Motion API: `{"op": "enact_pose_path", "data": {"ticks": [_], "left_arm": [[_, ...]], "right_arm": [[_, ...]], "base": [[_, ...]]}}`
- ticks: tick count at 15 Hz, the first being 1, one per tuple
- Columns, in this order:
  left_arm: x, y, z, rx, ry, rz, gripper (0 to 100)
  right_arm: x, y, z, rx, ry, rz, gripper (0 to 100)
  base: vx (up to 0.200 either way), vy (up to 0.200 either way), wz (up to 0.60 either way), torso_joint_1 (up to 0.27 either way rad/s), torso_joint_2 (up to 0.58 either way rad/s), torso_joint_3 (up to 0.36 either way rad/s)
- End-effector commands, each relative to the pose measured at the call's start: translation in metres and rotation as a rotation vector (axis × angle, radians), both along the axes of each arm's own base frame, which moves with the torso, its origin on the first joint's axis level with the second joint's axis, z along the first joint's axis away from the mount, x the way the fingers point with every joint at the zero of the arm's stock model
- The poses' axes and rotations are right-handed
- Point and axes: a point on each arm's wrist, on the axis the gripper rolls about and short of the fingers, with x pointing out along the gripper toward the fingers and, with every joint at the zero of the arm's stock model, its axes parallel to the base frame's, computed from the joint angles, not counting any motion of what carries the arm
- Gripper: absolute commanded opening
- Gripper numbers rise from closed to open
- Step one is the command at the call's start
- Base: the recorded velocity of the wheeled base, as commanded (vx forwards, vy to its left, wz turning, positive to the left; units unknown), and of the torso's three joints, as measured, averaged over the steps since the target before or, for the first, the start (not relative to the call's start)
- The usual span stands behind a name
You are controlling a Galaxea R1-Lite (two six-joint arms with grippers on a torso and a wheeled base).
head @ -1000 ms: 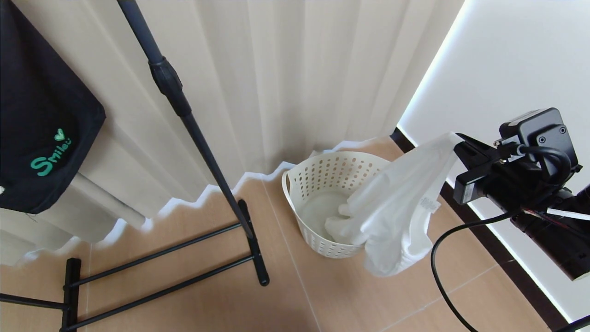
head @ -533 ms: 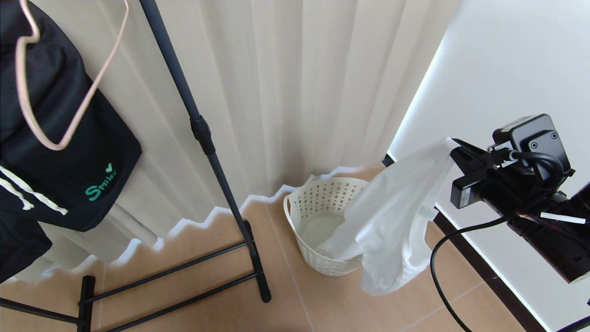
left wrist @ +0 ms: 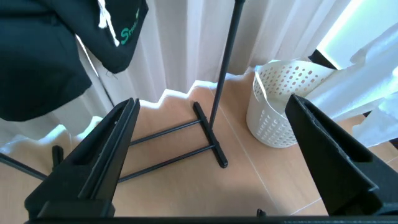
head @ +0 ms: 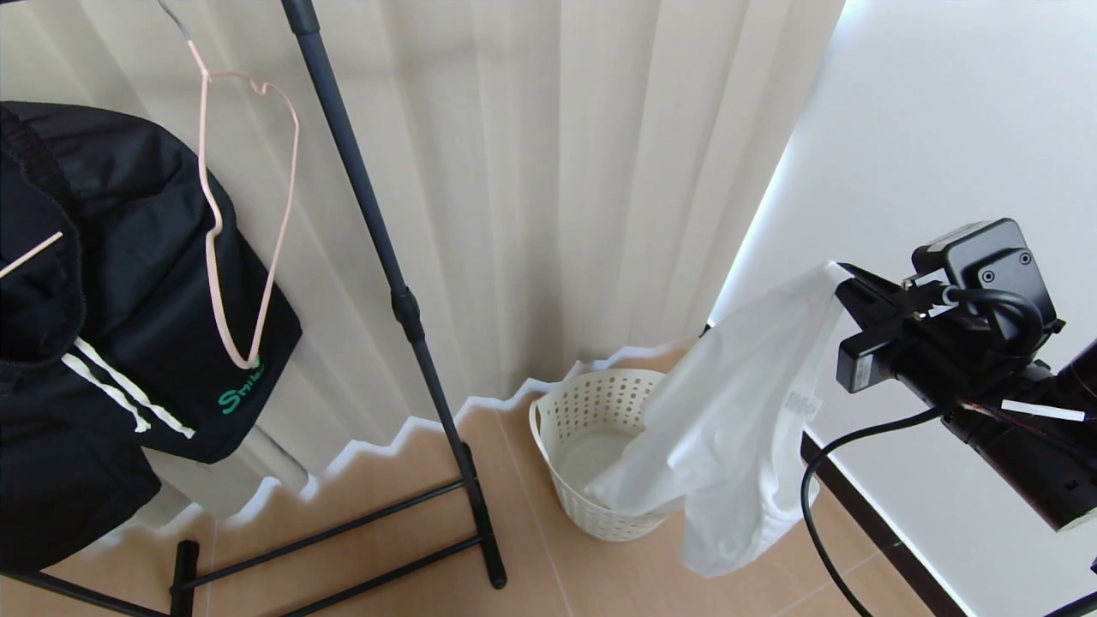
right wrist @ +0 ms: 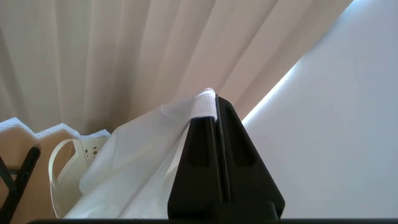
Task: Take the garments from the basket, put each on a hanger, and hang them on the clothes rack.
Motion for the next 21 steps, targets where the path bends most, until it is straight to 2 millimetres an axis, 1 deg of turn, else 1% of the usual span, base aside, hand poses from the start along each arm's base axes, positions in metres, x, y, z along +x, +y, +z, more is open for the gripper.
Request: {"op": "enact_pose_path", "data": {"ticks": [1,9,14,18,21], "left_arm": [[0.0001,0.0000,0.0000,0.000,0.001,0.000,100],[0.0001,0.0000,0.0000,0.000,0.001,0.000,100],[0.0001,0.0000,0.0000,0.000,0.001,0.000,100],[0.0001,0.0000,0.0000,0.000,0.001,0.000,100],[0.0001,0.0000,0.0000,0.000,0.001,0.000,100]], "right_arm": [[0.0001,0.0001,-0.0006,-0.001,0.002,0.000,0],[-0.0001,0.0000,-0.0014,-0.003,0.005,0.001,0],[-0.0003,0.0000,-0.0016,-0.001,0.005,0.003,0],[-0.0035,-0.0004,-0.0014,-0.007,-0.001,0.049,0],[-0.0035,-0.0004,-0.0014,-0.007,-0.001,0.049,0]], "base": [[0.000,0.000,0.00,0.203,-0.52,-0.325],[0.000,0.000,0.00,0.238,-0.58,-0.348],[0.000,0.000,0.00,0.185,-0.42,-0.242],[0.000,0.000,0.00,0.165,-0.36,-0.121],[0.000,0.000,0.00,0.041,-0.11,0.128]]}}
